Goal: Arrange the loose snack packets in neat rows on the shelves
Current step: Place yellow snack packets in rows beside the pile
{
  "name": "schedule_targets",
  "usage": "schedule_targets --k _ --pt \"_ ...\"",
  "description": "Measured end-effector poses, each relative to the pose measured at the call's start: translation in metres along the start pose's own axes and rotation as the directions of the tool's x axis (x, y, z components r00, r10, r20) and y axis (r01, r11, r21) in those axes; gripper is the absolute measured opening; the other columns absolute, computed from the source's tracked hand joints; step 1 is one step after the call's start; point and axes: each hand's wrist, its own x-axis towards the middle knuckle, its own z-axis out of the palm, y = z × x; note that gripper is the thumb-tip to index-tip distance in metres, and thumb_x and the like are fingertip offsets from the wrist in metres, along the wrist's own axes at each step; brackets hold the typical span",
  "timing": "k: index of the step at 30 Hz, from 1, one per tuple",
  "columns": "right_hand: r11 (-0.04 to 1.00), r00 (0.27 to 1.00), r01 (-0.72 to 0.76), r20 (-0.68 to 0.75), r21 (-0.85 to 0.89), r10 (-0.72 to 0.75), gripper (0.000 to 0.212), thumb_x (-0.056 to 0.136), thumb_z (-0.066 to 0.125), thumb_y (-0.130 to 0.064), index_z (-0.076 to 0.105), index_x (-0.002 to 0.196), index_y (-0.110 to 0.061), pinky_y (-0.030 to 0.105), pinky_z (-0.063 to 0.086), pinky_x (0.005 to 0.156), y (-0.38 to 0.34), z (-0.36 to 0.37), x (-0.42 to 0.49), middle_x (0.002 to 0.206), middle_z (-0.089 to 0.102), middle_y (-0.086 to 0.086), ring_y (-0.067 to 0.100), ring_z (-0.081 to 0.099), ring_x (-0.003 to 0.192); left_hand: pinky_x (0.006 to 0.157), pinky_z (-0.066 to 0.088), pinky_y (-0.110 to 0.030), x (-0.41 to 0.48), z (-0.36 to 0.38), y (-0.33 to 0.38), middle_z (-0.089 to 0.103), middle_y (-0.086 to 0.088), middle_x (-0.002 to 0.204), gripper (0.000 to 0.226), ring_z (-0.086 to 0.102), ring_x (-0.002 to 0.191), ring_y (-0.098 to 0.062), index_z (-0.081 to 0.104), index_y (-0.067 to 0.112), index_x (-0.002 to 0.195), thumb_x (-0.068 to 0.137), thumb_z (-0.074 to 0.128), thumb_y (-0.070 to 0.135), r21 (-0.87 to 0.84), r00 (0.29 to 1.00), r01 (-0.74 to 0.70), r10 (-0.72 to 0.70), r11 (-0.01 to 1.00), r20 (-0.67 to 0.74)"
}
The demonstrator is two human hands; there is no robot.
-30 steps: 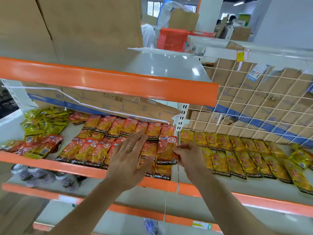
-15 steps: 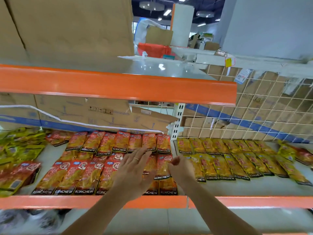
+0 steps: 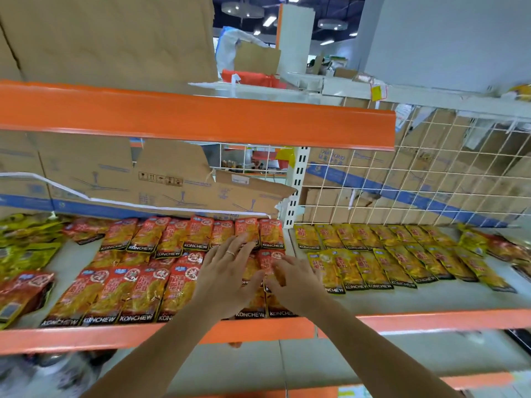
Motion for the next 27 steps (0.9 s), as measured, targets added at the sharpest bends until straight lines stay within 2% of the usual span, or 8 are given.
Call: schedule_targets --k 4,7,11,17,21,24,27 --pt "0.997 0.998 0.021 -0.062 -0.069 -0.025 0.05 0.097 0.042 -0.051 0.043 0.144 -0.033 0.055 0.016 0.114 -0.005 -0.001 0.002 0.158 0.03 -0.005 0.025 0.016 0.146 0.123 0.0 -0.041 0.0 -0.008 -0.006 0.006 0.011 0.167 0.085 0.001 0.154 -0.014 0.02 0.03 0.158 0.086 0.004 0.072 0.032 1.0 0.001 -0.001 1.0 -0.007" --pt "1.0 0.989 -0.02 -0.146 0.006 0.021 0.051 0.098 0.042 -0.052 0.037 0.146 -0.037 0.056 0.009 0.117 -0.006 -0.002 0.004 0.163 0.017 -0.007 0.025 0.006 0.15 0.124 0.002 -0.045 -0.002 -0.011 -0.012 0.006 0.01 0.168 0.082 -0.001 0.154 -0.015 0.023 0.031 0.156 0.087 0.006 0.071 0.063 1.0 0.021 -0.019 0.998 -0.022" --pt "1.0 0.979 -0.008 -0.202 -0.014 0.005 0.054 0.099 0.04 -0.054 0.027 0.15 -0.04 0.06 0.004 0.117 -0.005 0.0 0.001 0.166 -0.001 -0.009 0.026 -0.007 0.152 0.122 -0.001 -0.051 -0.004 -0.013 -0.014 -0.003 0.011 0.168 0.077 -0.008 0.154 -0.018 0.022 0.038 0.155 0.087 0.006 0.071 0.058 0.998 0.054 -0.054 0.997 -0.015" --pt "1.0 0.974 -0.007 -0.227 -0.022 0.002 0.054 0.1 0.037 -0.054 0.026 0.151 -0.04 0.06 0.002 0.117 -0.004 0.002 -0.01 0.166 -0.002 -0.009 0.026 -0.006 0.152 0.121 -0.005 -0.053 -0.006 -0.013 -0.009 -0.013 0.009 0.167 0.078 -0.018 0.153 -0.022 0.019 0.039 0.155 0.086 0.002 0.07 0.082 0.997 0.069 -0.07 0.994 0.008" --pt "0.996 0.994 0.036 -0.101 -0.08 -0.044 0.052 0.098 0.04 -0.05 0.032 0.148 -0.041 0.065 0.003 0.117 -0.004 0.004 -0.016 0.165 0.009 -0.009 0.023 0.0 0.152 0.121 -0.003 -0.055 -0.011 -0.015 -0.007 -0.015 0.008 0.167 0.082 -0.02 0.152 -0.023 0.023 0.037 0.155 0.084 0.001 0.071 0.082 0.996 0.081 -0.085 0.993 0.041" --pt "0.997 0.997 -0.005 0.08 -0.076 0.011 0.058 0.095 0.035 -0.056 0.02 0.151 -0.046 0.071 -0.002 0.113 -0.004 0.005 -0.016 0.166 0.001 -0.009 0.029 -0.008 0.152 0.121 0.0 -0.057 -0.014 -0.016 -0.008 -0.012 0.008 0.167 0.085 -0.015 0.153 -0.025 0.026 0.036 0.154 0.082 -0.001 0.072 0.064 0.995 0.092 -0.095 0.994 0.042" --pt "0.995 0.99 -0.017 0.14 -0.098 0.031 0.061 0.096 0.033 -0.057 0.014 0.153 -0.045 0.072 0.0 0.112 -0.002 0.006 -0.017 0.167 -0.003 -0.008 0.032 -0.008 0.152 0.121 0.001 -0.058 -0.018 -0.015 -0.01 -0.01 0.008 0.167 0.085 -0.01 0.154 -0.027 0.028 0.035 0.152 0.082 -0.001 0.072 0.067 0.993 0.092 -0.096 0.994 0.068"
